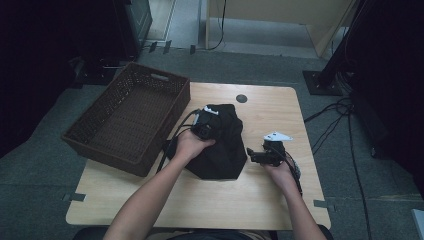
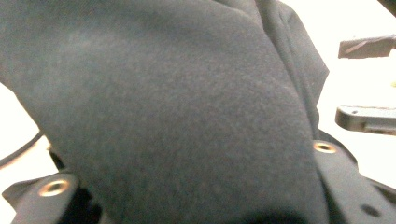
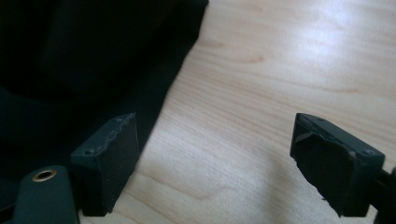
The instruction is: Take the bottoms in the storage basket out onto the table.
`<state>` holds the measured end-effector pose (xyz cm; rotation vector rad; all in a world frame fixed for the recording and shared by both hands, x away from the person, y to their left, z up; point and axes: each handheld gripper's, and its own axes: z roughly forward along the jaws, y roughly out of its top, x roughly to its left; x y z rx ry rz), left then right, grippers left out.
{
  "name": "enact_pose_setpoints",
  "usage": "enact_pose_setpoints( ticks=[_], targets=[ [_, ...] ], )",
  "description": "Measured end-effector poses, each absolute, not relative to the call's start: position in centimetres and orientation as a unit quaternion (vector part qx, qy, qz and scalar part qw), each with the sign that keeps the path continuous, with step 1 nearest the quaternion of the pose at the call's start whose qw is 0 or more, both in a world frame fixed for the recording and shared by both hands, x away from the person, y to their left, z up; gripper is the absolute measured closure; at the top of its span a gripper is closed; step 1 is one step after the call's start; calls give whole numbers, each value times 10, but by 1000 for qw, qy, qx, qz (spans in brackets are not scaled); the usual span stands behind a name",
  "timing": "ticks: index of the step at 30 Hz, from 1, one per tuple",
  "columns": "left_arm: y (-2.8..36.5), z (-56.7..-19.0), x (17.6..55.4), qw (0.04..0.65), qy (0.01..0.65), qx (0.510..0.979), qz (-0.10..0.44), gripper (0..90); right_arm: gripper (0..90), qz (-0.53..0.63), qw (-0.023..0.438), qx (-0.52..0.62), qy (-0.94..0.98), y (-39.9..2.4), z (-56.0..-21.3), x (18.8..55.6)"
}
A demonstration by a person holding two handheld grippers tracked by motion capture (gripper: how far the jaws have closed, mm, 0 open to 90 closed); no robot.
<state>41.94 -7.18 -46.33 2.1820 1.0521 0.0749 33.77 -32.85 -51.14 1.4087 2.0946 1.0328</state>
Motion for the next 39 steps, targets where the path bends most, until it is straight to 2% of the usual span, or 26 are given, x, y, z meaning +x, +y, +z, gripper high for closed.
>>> enact_pose_setpoints(
  ticks=[8,14,15,20,26,31,39],
  targets=[
    [-66,-457,421,347,401,846,62,280,159,369,204,497,759,-322,-508,337],
    [-55,-437,420,360,393,843,68,252,159,362,193,494,766,-319,-511,338],
    [-54,-434,420,355,393,846,63,224,159,362,190,497,766,-318,-510,338],
    [-46,-422,416,349,374,857,69,288,160,357,185,502,766,-318,-511,338],
    [-36,-409,414,349,380,855,51,292,160,353,181,503,768,-318,-513,338],
    [-28,-400,407,349,357,862,83,309,161,351,178,503,769,-318,-514,339],
    [-3,-386,405,345,371,857,91,358,161,343,176,503,774,-317,-517,339]
  ],
)
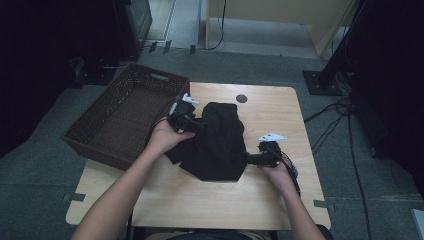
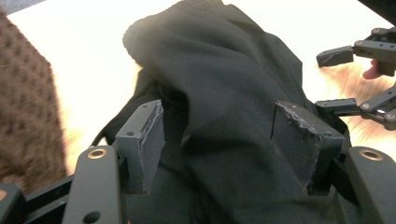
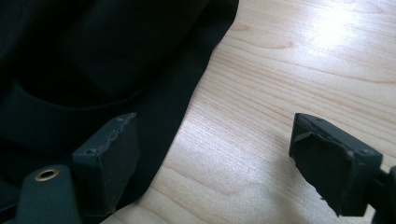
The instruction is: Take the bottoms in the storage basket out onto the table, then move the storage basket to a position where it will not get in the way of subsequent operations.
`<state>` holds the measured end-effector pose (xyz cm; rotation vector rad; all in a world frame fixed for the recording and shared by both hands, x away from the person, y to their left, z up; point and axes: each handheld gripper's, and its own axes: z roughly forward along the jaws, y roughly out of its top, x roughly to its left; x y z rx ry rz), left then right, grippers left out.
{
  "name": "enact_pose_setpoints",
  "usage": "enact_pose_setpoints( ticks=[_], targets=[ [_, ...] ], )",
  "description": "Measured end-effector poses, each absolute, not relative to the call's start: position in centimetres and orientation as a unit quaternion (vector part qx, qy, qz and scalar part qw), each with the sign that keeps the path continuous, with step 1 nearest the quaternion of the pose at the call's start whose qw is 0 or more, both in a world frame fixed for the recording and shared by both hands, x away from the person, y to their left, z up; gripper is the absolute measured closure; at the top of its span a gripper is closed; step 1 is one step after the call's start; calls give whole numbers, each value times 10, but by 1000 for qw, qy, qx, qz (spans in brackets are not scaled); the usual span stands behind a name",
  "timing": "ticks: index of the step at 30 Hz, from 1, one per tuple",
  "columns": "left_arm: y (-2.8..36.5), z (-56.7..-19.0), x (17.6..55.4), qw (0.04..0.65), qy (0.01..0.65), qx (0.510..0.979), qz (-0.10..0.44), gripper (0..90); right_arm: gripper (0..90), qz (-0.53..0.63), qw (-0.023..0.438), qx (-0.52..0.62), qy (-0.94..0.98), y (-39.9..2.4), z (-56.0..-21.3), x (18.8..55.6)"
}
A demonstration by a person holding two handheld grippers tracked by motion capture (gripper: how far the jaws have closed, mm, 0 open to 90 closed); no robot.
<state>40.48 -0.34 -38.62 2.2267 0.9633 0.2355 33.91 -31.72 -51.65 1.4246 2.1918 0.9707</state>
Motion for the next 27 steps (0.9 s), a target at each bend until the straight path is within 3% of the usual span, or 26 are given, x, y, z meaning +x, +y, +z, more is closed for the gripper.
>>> enact_pose_setpoints(
  ticks=[7,17,27],
  targets=[
    [32,-379,410,341,405,842,103,375,161,342,172,504,775,-316,-518,339],
    [66,-387,420,347,434,824,114,488,162,341,185,494,778,-316,-520,340],
    [72,-385,418,336,446,819,133,523,161,343,193,491,777,-317,-521,338]
  ],
)
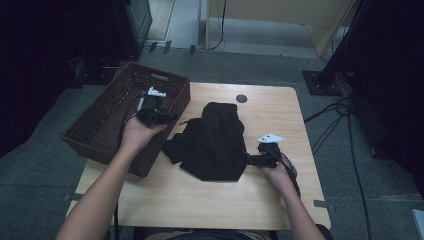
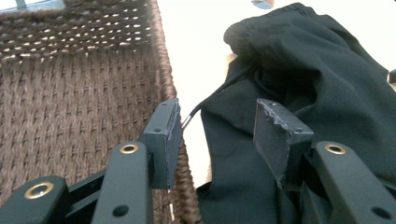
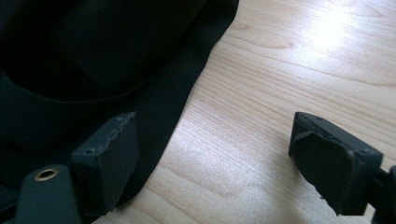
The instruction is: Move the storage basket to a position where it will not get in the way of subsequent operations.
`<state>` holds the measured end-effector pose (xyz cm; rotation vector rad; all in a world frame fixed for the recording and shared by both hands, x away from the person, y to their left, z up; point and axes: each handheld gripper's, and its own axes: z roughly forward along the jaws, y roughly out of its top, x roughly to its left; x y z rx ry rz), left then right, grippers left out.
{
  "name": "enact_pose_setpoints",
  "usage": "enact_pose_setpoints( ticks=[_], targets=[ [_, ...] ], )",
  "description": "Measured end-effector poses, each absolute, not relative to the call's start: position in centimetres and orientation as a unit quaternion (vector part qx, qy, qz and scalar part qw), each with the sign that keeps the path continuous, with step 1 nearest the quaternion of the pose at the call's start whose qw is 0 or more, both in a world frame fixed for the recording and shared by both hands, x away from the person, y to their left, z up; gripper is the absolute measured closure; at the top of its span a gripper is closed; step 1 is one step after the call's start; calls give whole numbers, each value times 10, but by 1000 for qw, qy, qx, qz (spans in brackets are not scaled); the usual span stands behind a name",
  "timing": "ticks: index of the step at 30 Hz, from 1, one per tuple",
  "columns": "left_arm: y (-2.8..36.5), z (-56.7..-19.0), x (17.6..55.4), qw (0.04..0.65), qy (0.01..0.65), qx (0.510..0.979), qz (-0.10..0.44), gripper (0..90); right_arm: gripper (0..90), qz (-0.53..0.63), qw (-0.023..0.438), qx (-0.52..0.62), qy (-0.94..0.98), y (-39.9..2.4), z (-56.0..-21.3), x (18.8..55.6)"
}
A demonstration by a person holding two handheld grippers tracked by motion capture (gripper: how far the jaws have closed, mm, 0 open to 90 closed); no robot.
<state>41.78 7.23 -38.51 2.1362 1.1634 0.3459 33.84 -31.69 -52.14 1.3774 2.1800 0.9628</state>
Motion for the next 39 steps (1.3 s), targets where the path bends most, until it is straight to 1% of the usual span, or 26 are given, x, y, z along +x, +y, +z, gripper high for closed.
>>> enact_pose_setpoints(
  ticks=[1,4,7,8,10,13,16,21,24,27,34,36,39],
  targets=[
    [73,-387,418,327,446,822,135,534,160,343,194,490,778,-317,-522,339],
    [77,-396,423,313,459,822,125,616,161,343,195,490,778,-317,-522,339],
    [80,-408,428,295,473,822,114,679,161,343,194,490,777,-317,-522,339],
    [82,-413,428,294,475,822,109,706,161,343,195,490,778,-317,-522,339],
    [86,-416,429,316,485,811,91,739,161,343,195,490,778,-317,-522,339],
    [83,-416,428,305,483,814,106,768,163,341,196,489,778,-317,-522,338],
    [85,-416,430,303,488,811,115,785,162,341,196,490,778,-317,-522,338],
    [92,-416,432,306,499,802,120,786,162,340,196,491,778,-318,-522,338],
    [96,-416,434,302,519,789,129,788,161,341,196,492,777,-318,-522,338],
    [112,-416,437,301,549,767,138,786,161,341,196,493,776,-319,-522,338],
    [149,-416,440,297,590,735,153,784,160,340,197,493,776,-319,-522,337],
    [156,-416,443,301,605,722,150,779,160,340,197,494,776,-319,-522,337],
    [159,-417,447,302,615,714,147,774,159,341,198,493,776,-319,-522,337]
  ],
)
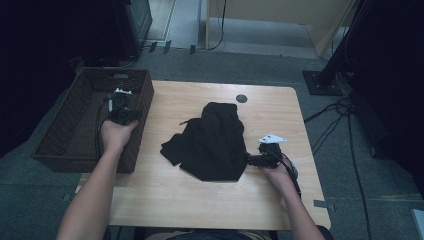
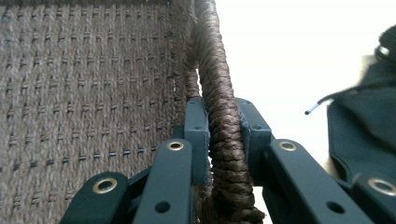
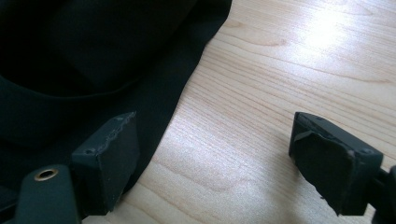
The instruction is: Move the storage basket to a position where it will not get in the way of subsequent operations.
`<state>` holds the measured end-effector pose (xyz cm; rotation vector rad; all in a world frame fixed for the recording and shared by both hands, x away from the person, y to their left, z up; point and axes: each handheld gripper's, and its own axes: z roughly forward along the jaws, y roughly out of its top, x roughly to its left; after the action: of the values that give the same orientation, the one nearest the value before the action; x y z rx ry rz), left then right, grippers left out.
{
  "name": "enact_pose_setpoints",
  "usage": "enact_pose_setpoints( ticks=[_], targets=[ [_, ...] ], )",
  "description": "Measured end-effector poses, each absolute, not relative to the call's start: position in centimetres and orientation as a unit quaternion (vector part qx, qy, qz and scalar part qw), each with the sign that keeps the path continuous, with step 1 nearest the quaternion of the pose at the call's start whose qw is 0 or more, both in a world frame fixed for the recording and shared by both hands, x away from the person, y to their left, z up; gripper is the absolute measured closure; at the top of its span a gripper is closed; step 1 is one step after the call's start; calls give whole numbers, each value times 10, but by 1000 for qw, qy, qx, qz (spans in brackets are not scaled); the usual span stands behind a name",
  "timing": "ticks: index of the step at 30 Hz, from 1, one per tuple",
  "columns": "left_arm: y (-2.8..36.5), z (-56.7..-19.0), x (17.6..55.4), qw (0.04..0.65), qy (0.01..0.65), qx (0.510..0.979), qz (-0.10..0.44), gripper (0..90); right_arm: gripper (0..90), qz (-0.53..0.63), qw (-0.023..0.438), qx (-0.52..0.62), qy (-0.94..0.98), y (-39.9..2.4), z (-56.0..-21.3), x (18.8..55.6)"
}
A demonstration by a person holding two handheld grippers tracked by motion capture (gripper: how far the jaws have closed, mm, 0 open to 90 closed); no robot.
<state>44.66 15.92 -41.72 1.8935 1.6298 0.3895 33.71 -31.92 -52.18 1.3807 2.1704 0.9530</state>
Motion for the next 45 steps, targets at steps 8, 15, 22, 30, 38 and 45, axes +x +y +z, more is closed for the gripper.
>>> enact_pose_setpoints(
  ticks=[8,15,22,30,38,45],
  targets=[
    [151,-413,444,297,594,728,169,635,184,344,189,499,773,-321,-520,338],
    [135,-384,429,307,558,743,207,439,228,382,179,506,753,-322,-508,337],
    [103,-373,412,345,512,767,174,422,246,393,168,491,759,-306,-497,343],
    [51,-402,404,355,470,799,118,374,270,423,149,490,747,-296,-482,358],
    [24,-430,406,349,450,815,103,377,365,450,140,479,740,-271,-467,373],
    [31,-463,406,340,473,808,85,391,292,497,102,444,738,-232,-446,368]
  ],
)
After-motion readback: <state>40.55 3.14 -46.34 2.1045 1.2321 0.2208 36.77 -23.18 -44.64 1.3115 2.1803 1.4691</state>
